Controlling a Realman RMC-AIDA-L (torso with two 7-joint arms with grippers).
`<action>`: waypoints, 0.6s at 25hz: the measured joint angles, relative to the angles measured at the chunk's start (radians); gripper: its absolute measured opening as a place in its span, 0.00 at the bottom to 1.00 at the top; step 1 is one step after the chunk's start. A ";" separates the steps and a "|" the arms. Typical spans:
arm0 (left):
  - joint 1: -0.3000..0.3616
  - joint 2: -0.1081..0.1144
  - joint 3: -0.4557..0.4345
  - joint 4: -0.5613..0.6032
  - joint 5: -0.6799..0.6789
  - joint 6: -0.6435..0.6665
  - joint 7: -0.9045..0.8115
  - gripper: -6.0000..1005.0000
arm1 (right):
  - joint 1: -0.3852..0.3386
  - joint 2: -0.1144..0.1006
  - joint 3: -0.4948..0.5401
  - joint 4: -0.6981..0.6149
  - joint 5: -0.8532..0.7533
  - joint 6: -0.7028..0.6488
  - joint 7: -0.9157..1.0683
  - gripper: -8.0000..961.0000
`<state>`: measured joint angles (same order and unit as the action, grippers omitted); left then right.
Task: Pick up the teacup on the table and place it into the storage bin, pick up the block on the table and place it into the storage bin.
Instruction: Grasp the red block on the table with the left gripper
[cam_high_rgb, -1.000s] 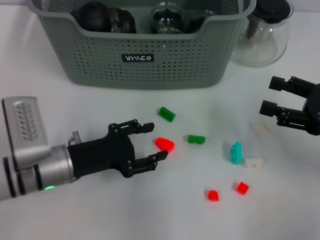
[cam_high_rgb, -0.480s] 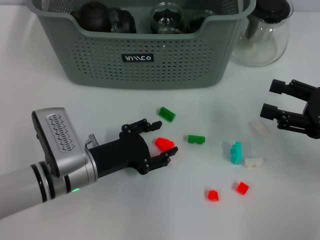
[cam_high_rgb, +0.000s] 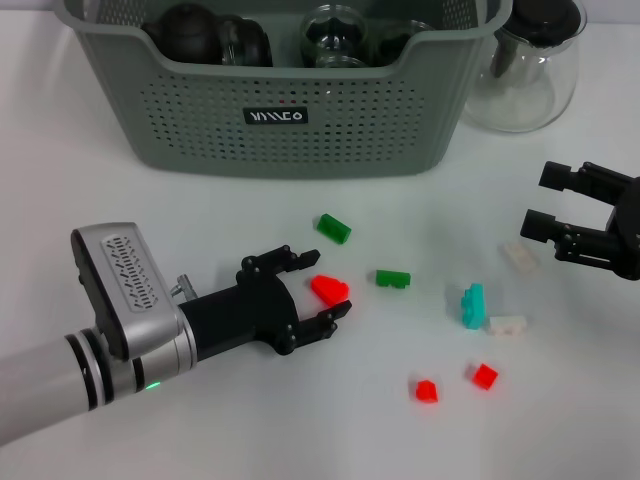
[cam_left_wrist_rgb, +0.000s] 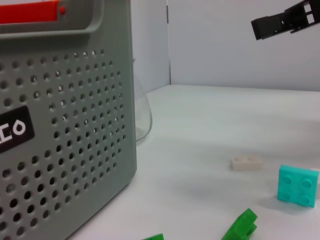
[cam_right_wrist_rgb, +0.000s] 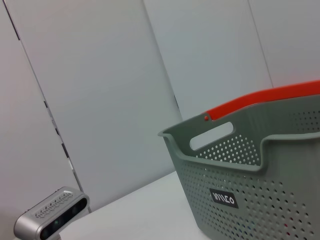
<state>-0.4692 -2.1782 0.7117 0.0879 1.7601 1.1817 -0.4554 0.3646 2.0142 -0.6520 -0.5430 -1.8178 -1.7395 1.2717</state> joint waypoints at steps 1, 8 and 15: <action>-0.001 0.000 0.000 -0.006 -0.003 -0.002 0.010 0.71 | 0.000 0.000 0.000 0.000 0.000 0.000 0.000 0.90; 0.006 0.000 -0.002 -0.005 -0.056 -0.004 0.017 0.71 | 0.000 0.000 0.000 0.000 0.000 0.000 0.000 0.90; 0.009 0.003 0.004 -0.008 -0.059 0.000 0.016 0.71 | -0.003 -0.001 0.001 0.000 0.000 0.000 0.000 0.90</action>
<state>-0.4601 -2.1756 0.7152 0.0804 1.7013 1.1820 -0.4389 0.3615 2.0128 -0.6506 -0.5430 -1.8177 -1.7395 1.2716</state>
